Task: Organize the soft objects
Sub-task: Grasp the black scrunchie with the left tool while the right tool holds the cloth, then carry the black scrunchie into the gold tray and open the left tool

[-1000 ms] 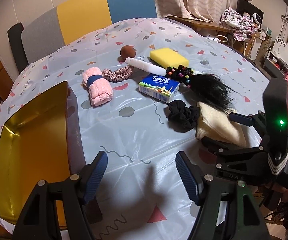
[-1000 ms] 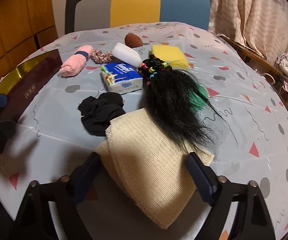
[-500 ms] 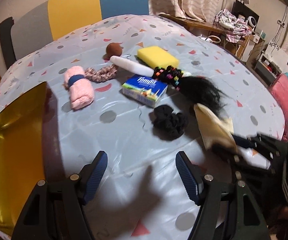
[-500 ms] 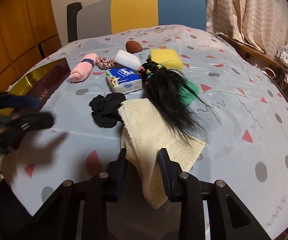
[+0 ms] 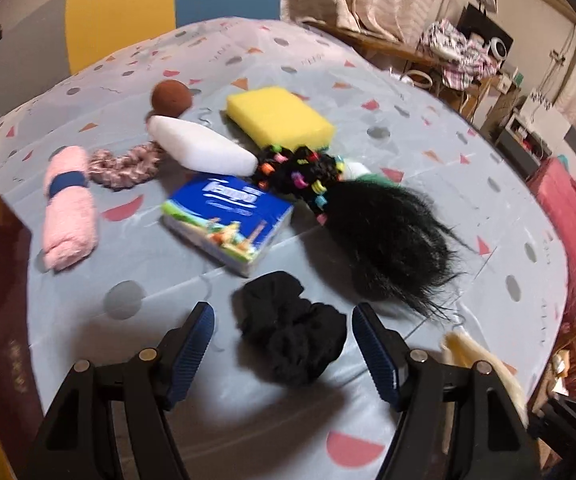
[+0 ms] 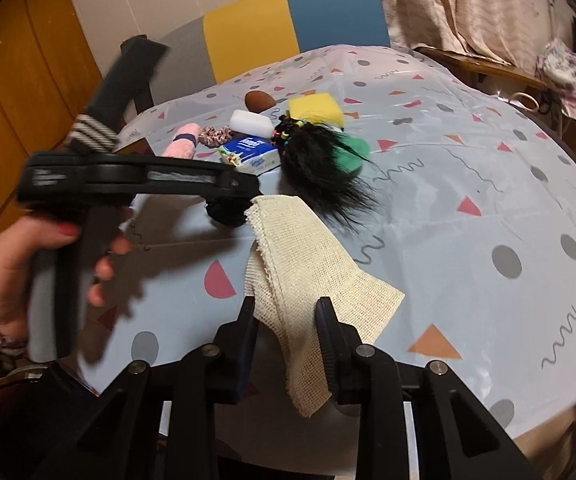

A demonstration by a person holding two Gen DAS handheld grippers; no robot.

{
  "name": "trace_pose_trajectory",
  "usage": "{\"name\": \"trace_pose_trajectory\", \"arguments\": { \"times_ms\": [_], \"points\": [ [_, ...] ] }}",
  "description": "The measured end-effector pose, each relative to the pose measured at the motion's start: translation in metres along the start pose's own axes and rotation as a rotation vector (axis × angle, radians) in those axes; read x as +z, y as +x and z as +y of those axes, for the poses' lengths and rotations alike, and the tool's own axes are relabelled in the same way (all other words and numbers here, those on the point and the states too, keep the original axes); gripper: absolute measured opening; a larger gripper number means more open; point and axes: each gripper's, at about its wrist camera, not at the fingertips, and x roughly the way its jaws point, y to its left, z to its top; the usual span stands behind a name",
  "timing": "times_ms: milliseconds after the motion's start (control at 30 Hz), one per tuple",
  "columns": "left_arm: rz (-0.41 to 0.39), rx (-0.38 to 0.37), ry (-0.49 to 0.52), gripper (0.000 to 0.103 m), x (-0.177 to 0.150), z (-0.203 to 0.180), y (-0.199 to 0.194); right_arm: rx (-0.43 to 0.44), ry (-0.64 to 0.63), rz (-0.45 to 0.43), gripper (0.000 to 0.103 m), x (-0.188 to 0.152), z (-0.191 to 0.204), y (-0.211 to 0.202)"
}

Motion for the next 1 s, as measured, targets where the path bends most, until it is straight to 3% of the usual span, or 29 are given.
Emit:
{"name": "trace_pose_trajectory", "arguments": {
  "times_ms": [33, 100, 200, 333, 433, 733, 1000],
  "points": [
    [0.008, 0.024, 0.020, 0.054, 0.000, -0.004, 0.005, 0.000, 0.005, 0.001, 0.030, -0.001, -0.001, 0.000],
    [0.018, 0.073, 0.053, 0.034, -0.003, -0.010, 0.012, 0.000, 0.009, -0.001, 0.030, -0.002, -0.002, -0.001],
    [-0.008, 0.060, 0.063, 0.031, -0.008, -0.010, 0.010, -0.004, 0.007, -0.003, 0.030, -0.002, -0.002, -0.002],
    [0.003, -0.020, 0.041, 0.030, -0.013, 0.000, 0.006, -0.002, 0.013, -0.001, 0.030, -0.001, 0.000, 0.000],
    [0.010, -0.037, 0.062, 0.022, -0.017, 0.006, -0.002, -0.001, 0.009, 0.003, 0.030, 0.000, 0.002, 0.000],
    [-0.073, -0.139, -0.007, 0.021, -0.038, 0.040, -0.069, 0.016, -0.020, 0.011, 0.030, 0.010, 0.026, 0.007],
    [-0.145, -0.145, -0.095, 0.021, -0.040, 0.102, -0.130, 0.058, -0.080, 0.003, 0.029, 0.026, 0.065, 0.013]
  ]
}}
